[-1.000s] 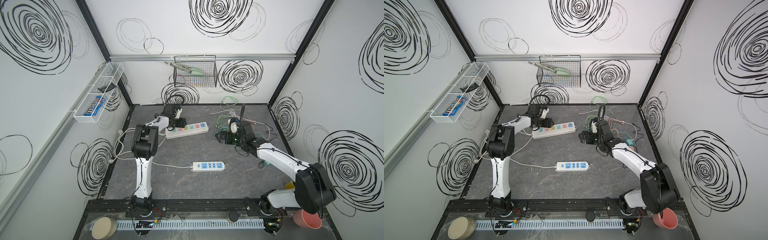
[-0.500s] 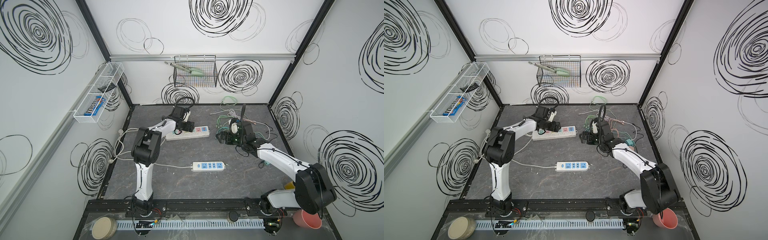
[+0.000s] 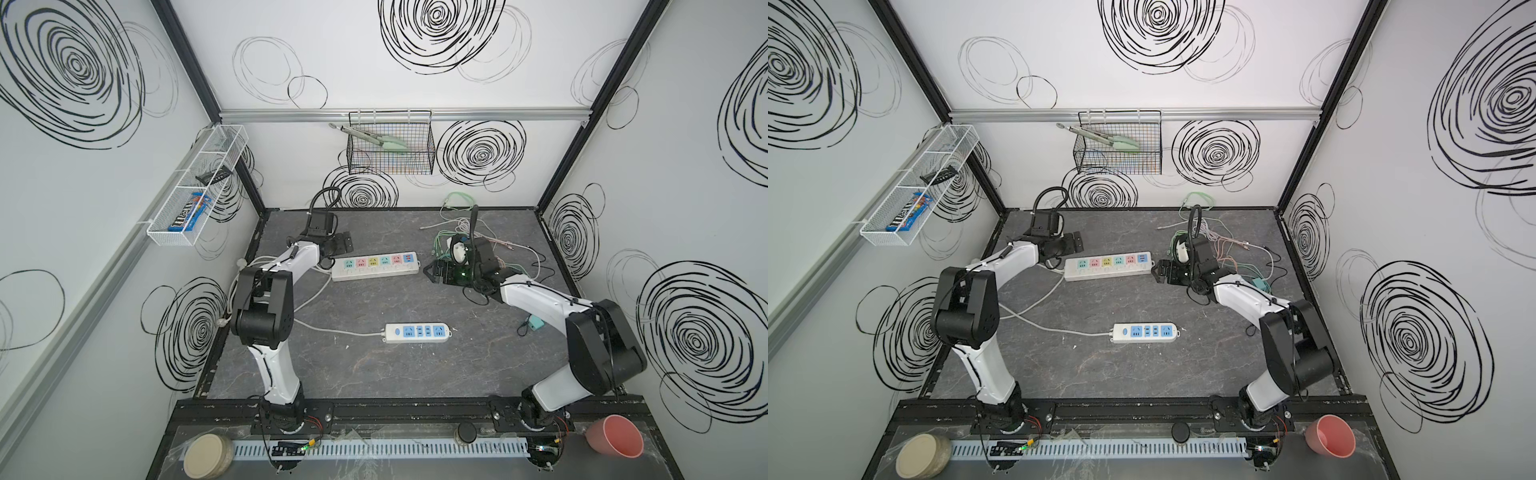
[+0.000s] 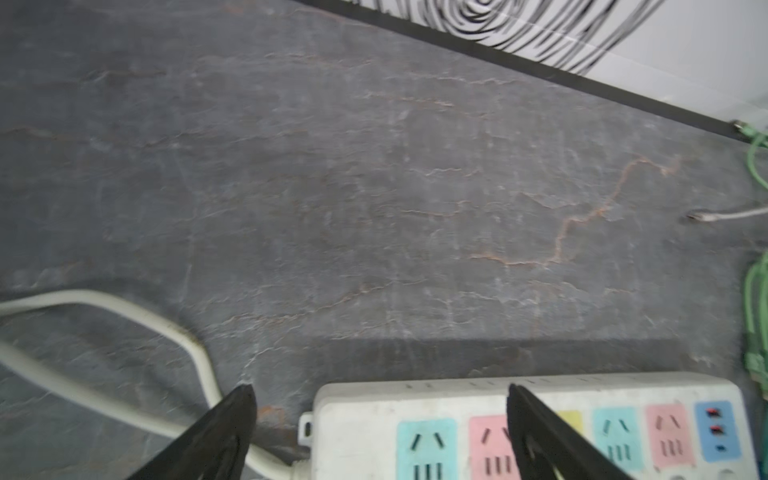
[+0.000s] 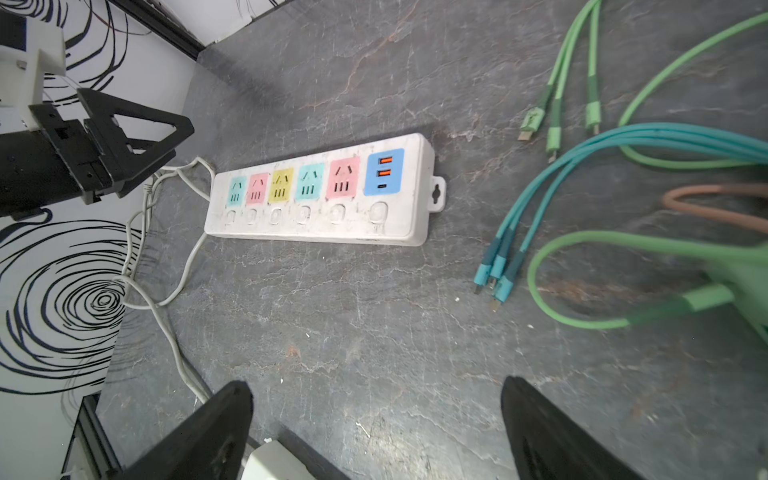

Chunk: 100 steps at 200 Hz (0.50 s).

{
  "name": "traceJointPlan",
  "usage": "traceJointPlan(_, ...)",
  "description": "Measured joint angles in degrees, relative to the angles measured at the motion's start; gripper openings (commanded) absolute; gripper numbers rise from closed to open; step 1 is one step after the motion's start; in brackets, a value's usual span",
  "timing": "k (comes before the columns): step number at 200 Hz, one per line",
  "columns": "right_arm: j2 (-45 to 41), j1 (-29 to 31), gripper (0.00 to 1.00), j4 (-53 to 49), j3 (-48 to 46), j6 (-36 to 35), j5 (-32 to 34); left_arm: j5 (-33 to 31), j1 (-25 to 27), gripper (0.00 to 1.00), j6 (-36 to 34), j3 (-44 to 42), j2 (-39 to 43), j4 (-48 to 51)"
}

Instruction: Insert the plug

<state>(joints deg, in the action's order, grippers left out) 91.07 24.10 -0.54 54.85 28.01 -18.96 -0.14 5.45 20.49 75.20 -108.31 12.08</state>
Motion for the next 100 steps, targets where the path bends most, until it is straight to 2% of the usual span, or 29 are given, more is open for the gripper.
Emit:
traceJointPlan(35, 9.35, 0.09, 0.97, 0.42, 7.93, -0.02, -2.91, -1.36, -0.39, 0.96, 2.97, -2.62, 0.00, -0.24)
traceJointPlan(85, 21.24, 0.09, 0.97, -0.17, 16.74, -0.94, -2.19, 1.25, -1.79, 0.96, 4.42, -3.72, -0.11, -1.95)
traceJointPlan(100, 25.07, 0.09, 0.97, -3.39, 21.55, -1.95, -2.16, 2.51, -1.88, 0.96, 4.42, -3.43, -0.87, -2.58)
